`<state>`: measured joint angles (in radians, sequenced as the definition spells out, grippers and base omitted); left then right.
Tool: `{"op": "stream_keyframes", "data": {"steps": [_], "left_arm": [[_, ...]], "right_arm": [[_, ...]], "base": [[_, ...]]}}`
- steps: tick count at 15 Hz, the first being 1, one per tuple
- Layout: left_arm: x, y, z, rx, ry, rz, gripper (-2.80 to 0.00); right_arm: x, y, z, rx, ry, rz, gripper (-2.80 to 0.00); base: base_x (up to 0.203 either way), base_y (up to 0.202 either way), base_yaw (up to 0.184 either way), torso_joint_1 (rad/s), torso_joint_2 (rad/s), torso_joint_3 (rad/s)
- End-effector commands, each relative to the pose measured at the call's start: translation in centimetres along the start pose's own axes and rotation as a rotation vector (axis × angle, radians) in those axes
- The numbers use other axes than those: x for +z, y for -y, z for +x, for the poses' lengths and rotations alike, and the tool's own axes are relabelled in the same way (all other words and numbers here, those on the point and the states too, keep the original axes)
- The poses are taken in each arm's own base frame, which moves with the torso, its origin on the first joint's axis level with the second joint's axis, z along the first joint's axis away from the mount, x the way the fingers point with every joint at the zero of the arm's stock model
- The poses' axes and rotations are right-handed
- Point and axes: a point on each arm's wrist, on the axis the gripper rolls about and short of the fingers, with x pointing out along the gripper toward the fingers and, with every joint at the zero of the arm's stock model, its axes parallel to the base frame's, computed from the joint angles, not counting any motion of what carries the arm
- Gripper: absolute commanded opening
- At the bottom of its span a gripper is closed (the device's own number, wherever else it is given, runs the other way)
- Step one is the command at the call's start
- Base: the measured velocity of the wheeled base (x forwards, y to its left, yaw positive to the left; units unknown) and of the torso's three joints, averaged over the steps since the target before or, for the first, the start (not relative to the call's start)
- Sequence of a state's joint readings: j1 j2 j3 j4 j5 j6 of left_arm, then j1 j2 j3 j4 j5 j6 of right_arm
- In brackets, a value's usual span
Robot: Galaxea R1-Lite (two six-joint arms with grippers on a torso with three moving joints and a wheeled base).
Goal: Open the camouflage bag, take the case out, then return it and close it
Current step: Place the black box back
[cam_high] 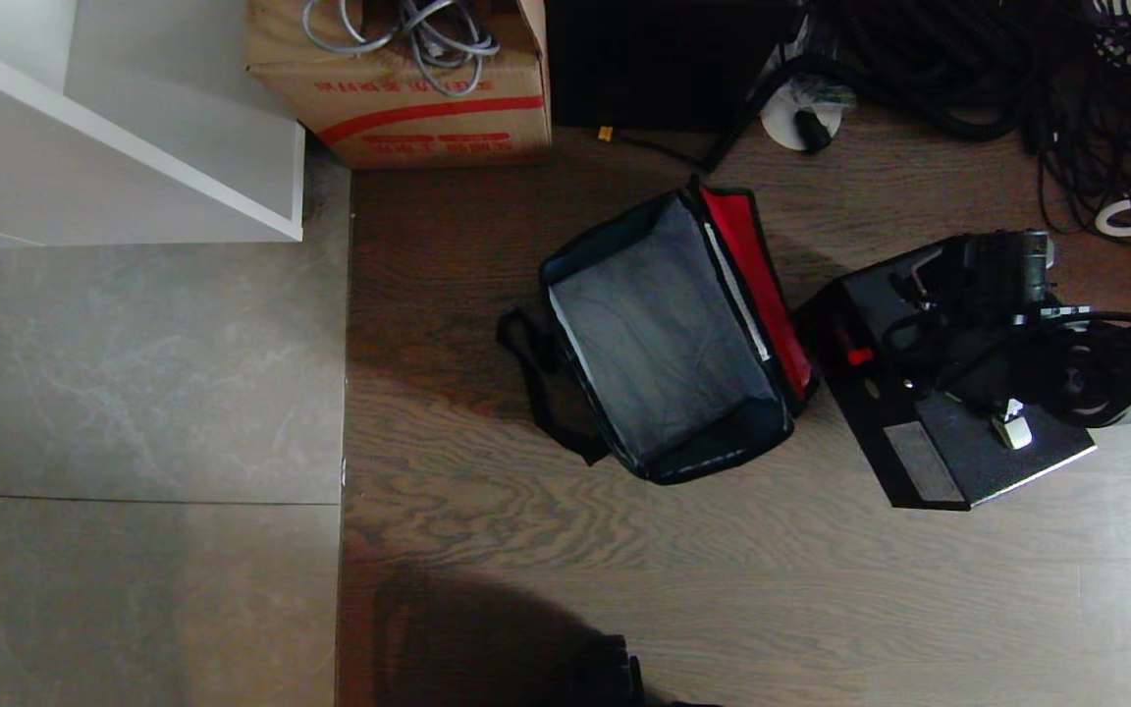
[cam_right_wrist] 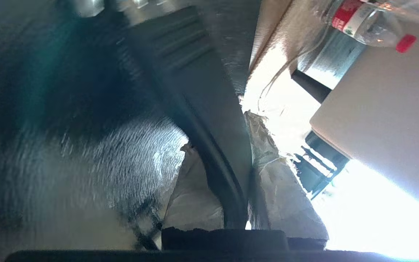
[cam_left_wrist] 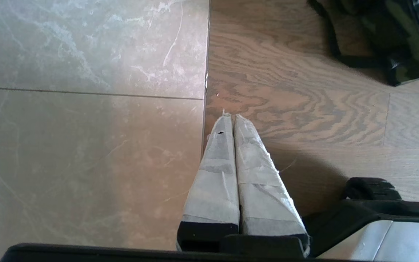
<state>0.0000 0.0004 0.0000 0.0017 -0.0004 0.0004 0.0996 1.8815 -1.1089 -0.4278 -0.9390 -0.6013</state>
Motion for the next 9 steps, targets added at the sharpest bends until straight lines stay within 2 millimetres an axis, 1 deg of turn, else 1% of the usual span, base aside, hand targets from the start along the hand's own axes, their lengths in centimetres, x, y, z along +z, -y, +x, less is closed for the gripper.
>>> {"op": "stream_keyframes", "data": {"steps": [1, 9], "left_arm": [[0.01, 0.0, 0.01, 0.0, -0.001, 0.003, -2.8], [0.02, 0.0, 0.0, 0.0, 0.0, 0.004, -2.8]], "right_arm": [[0.03, 0.28, -0.15, -0.006, 0.002, 0.004, -2.8], [0.16, 0.32, -0.13, -0.008, 0.004, 0.008, -2.8]], "base": [[0.0, 0.0, 0.0, 0.0, 0.0, 0.0], [0.0, 0.0, 0.0, 0.0, 0.0, 0.0]]}}
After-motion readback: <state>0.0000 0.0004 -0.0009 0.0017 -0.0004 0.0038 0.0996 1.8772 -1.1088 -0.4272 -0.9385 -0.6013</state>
